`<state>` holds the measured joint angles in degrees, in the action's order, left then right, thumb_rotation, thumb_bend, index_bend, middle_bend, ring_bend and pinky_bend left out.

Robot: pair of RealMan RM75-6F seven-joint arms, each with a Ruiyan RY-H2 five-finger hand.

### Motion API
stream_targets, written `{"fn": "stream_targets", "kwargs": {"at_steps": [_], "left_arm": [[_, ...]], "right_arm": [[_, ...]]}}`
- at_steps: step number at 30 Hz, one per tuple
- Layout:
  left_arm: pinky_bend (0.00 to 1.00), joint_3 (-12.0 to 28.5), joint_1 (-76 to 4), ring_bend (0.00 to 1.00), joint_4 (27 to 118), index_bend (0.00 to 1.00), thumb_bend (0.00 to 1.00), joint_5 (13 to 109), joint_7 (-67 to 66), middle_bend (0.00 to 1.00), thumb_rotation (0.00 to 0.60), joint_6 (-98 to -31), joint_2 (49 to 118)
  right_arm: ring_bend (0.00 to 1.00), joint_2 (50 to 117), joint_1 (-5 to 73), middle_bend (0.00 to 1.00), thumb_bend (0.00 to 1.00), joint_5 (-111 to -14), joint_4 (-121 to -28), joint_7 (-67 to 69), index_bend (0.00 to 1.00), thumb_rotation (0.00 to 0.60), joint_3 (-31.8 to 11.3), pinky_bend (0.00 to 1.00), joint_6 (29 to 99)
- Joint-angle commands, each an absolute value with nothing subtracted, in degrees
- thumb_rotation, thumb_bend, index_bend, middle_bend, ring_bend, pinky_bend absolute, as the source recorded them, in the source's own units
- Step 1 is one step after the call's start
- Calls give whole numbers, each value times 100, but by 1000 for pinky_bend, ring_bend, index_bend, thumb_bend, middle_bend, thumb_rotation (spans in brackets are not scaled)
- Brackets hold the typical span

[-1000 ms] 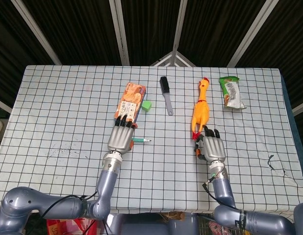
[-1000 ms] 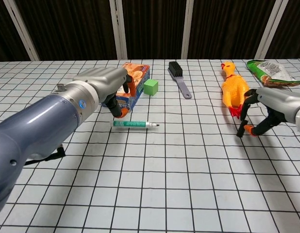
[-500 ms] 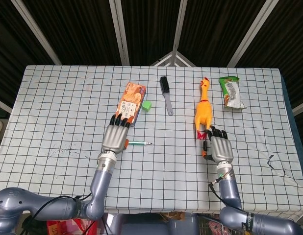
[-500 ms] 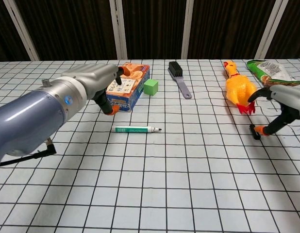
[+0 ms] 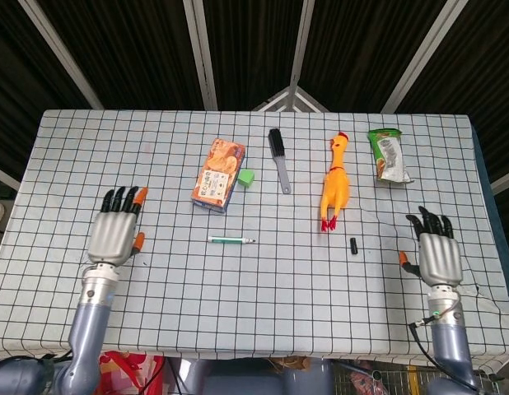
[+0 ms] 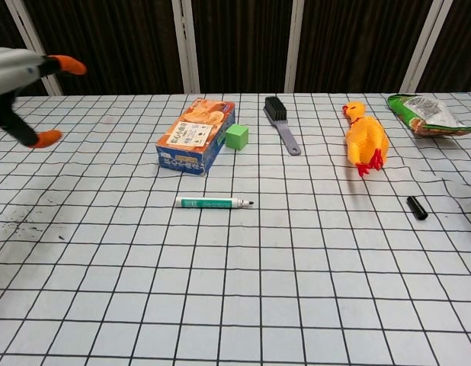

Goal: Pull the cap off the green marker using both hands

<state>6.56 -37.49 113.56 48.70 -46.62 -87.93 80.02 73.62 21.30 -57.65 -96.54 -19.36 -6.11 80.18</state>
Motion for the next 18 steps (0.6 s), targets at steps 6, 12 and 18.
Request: {"fn": "stream_targets", "kwargs": {"at_steps": [6, 12, 18], "left_arm": [[0, -30, -2848, 0, 11418, 47, 526, 5731, -3312, 27, 600, -8837, 7013], [0, -154, -2489, 0, 11250, 47, 526, 6123, -2624, 2, 600, -8782, 6701], [0, -179, -2187, 0, 11232, 47, 526, 6515, -2133, 0, 600, -8869, 6369]], "right_arm": [[87, 6823, 1622, 78, 352, -6593, -9194, -939, 199, 600, -381, 36, 8252], [85, 6581, 1471, 78, 351, -7011, -9083, -580, 183, 600, -273, 36, 8201], [85, 6538, 1359, 78, 352, -7172, -8997, -366, 170, 600, -295, 36, 8181]]}}
